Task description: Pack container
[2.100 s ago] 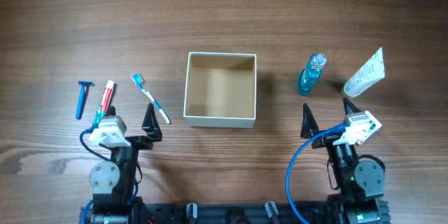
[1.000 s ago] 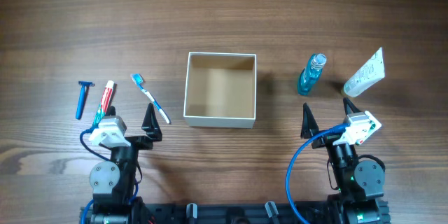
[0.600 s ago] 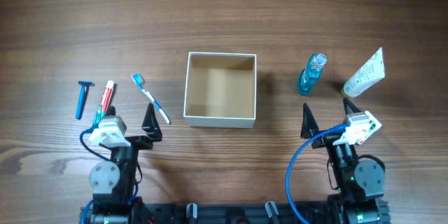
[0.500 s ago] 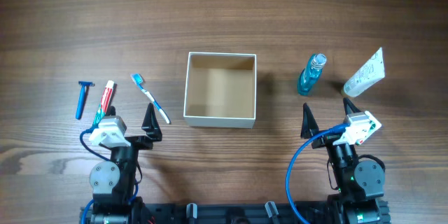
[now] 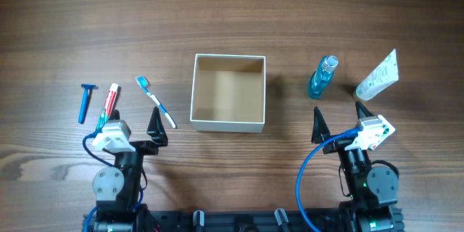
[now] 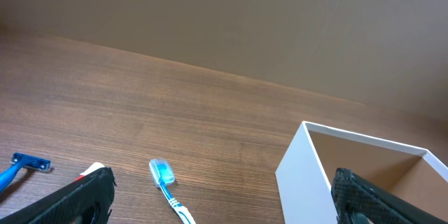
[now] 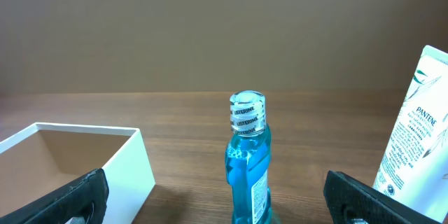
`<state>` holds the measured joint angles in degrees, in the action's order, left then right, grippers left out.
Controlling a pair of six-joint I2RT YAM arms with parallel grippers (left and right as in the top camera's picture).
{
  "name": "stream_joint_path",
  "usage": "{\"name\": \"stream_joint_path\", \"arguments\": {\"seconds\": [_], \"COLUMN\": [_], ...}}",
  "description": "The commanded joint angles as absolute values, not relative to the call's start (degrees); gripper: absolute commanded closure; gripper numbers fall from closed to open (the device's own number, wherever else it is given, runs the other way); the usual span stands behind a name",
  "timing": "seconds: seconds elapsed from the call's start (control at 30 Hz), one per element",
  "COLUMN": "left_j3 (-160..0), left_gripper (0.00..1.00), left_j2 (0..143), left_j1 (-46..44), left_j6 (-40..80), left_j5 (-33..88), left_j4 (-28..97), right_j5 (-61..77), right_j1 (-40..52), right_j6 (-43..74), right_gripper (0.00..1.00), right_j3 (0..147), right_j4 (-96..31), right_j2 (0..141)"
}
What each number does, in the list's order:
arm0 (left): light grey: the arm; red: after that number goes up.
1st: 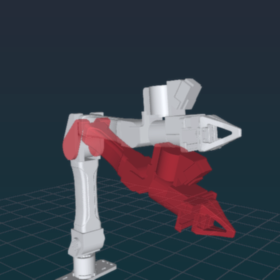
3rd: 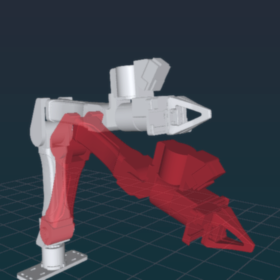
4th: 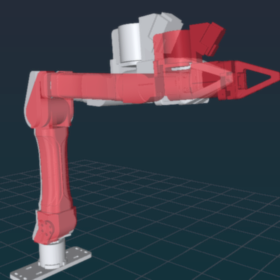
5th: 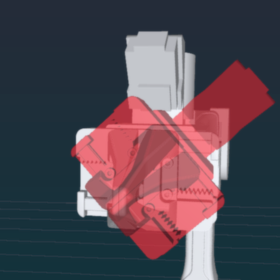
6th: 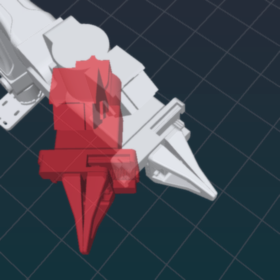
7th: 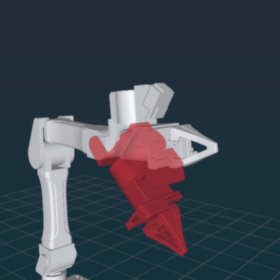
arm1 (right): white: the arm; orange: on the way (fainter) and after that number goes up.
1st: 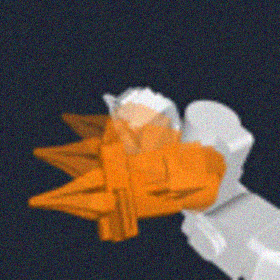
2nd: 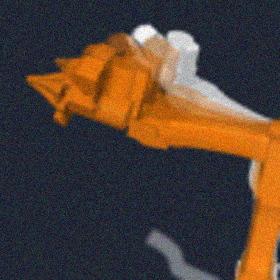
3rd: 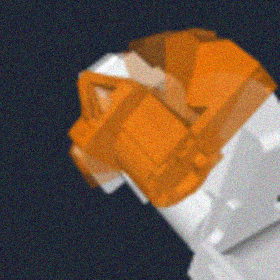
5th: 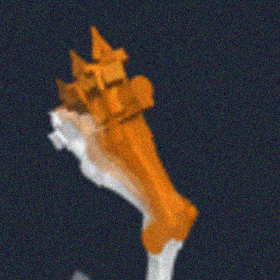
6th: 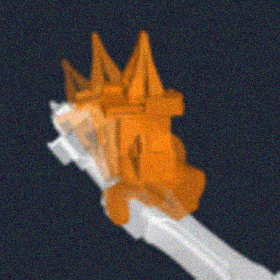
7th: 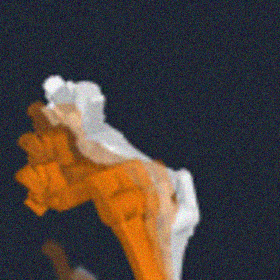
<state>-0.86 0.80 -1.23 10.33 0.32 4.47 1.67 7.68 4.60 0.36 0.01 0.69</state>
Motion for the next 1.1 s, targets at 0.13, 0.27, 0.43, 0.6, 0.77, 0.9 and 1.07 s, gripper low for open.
{"name": "stream_joint_path", "arguments": {"seconds": [0.13,0.27,0.43,0.6,0.77,0.9,1.07], "left_j3": [-0.32,-0.32,-0.32,-0.32,-0.32,-2.63,-12.01], "left_gripper": [0.0,0.0,0.0,0.0,0.0,0.0,0.0], "left_j2": [0.38,0.38,0.38,0.38,0.38,0.62,6.57], "left_j1": [-1.28,-1.28,-1.28,-1.28,-1.28,-1.28,-1.28], "left_j6": [9.63,9.61,9.61,9.63,10.94,15.25,16.78], "left_j5": [0.6,0.6,0.6,0.6,1.69,1.69,1.67], "left_j4": [4.23,4.25,4.23,4.08,4.01,5.87,13.76], "right_j5": [2.02,2.0,2.02,3.79,4.43,5.28,5.26], "right_j1": [7.44,7.44,7.44,7.44,7.44,7.44,7.44], "right_j6": [4.08,4.08,4.34,4.75,12.03,16.16,16.64], "right_gripper": [0.0,0.0,0.0,0.0,0.0,0.0,0.0], "right_j3": [0.32,0.32,0.32,0.32,0.32,3.73,14.52], "right_j4": [0.16,0.19,0.16,0.21,0.19,-3.49,-10.28], "right_j2": [0.43,0.43,0.43,0.8,1.08,3.53,12.08]}}
